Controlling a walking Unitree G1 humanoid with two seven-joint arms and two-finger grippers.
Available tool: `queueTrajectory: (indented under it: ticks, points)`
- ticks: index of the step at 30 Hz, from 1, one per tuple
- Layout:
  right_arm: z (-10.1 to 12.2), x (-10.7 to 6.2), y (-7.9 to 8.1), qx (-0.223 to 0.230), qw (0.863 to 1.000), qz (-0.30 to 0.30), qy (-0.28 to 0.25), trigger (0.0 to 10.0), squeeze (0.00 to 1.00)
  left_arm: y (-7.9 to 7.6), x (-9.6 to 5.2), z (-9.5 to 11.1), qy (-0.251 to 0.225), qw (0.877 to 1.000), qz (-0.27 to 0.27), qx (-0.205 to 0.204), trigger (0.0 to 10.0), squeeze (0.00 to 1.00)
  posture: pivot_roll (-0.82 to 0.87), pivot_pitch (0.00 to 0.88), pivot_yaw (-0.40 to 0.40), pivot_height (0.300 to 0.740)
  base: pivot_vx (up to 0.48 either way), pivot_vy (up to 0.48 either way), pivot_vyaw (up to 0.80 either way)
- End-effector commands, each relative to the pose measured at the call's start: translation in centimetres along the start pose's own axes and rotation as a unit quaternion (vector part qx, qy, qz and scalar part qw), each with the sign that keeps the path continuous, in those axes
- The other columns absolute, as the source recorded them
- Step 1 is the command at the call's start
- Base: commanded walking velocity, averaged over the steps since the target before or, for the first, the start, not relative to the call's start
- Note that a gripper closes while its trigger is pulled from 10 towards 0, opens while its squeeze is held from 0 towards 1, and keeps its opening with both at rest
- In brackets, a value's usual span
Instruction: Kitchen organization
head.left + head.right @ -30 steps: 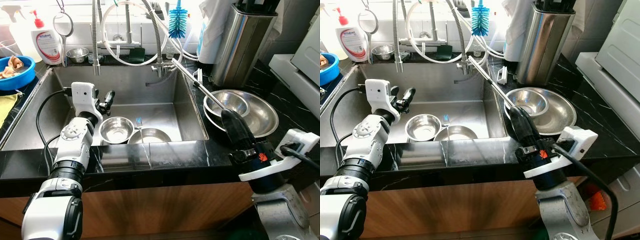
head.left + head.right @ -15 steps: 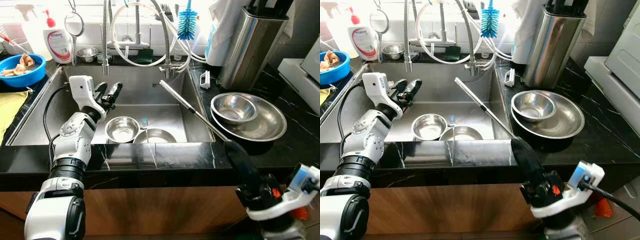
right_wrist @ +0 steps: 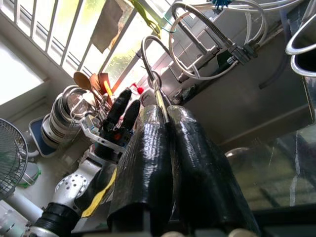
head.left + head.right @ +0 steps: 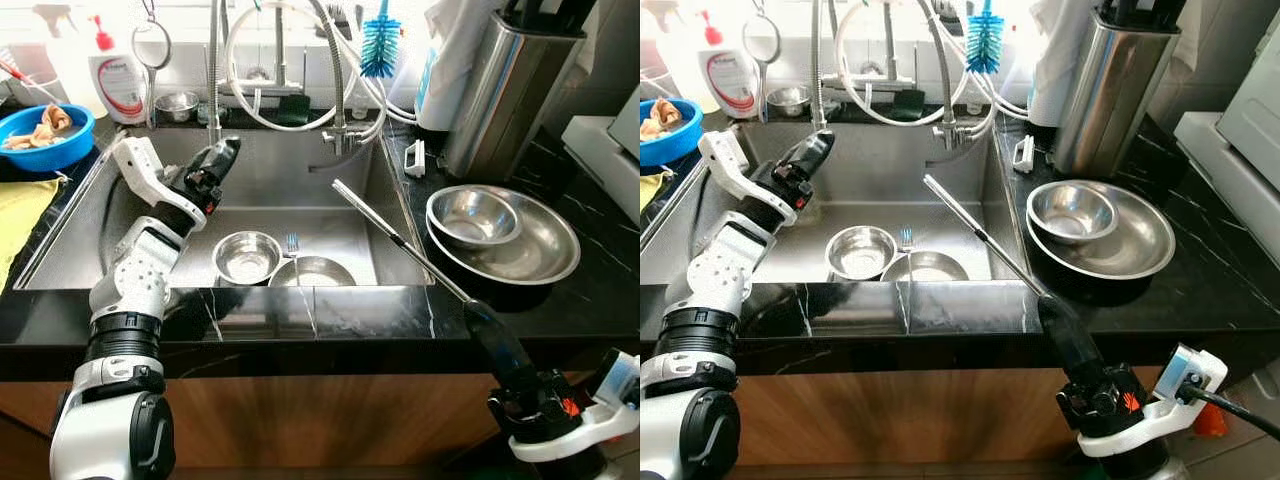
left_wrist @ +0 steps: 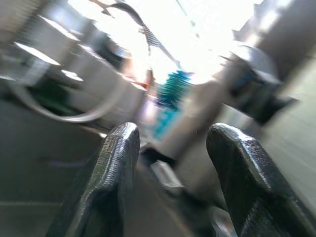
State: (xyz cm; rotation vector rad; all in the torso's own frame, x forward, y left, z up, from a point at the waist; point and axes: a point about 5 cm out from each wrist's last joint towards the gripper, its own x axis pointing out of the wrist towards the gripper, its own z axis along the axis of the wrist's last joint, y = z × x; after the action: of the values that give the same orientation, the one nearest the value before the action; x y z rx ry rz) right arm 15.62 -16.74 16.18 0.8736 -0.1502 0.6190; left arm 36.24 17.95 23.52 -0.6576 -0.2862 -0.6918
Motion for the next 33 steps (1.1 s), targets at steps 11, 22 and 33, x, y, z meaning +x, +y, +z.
queueTrajectory:
  ticks: [11, 22, 33]
  points:
    - [0.1, 0.4, 0.8, -0.002, 1.0, 0.028, 0.002, 10.0, 0.0, -3.6, -1.3, -3.1, 0.129, 0.982, -0.137, -0.003, 10.0, 0.0, -0.01, 0.058, -0.03, 0.74, 0.0, 0.0, 0.0]
    - [-1.1, 0.5, 1.4, 0.006, 0.998, 0.05, 0.034, 10.0, 0.0, -5.0, -1.5, -3.5, 0.143, 0.975, -0.166, -0.027, 10.0, 0.0, -0.01, 0.056, -0.03, 0.74, 0.0, 0.0, 0.0]
    - [-1.3, 0.6, 1.3, 0.004, 0.998, 0.051, 0.042, 10.0, 0.0, -5.7, -1.7, -3.6, 0.147, 0.971, -0.184, -0.043, 0.0, 0.0, -0.01, 0.054, -0.035, 0.74, 0.0, 0.0, 0.0]
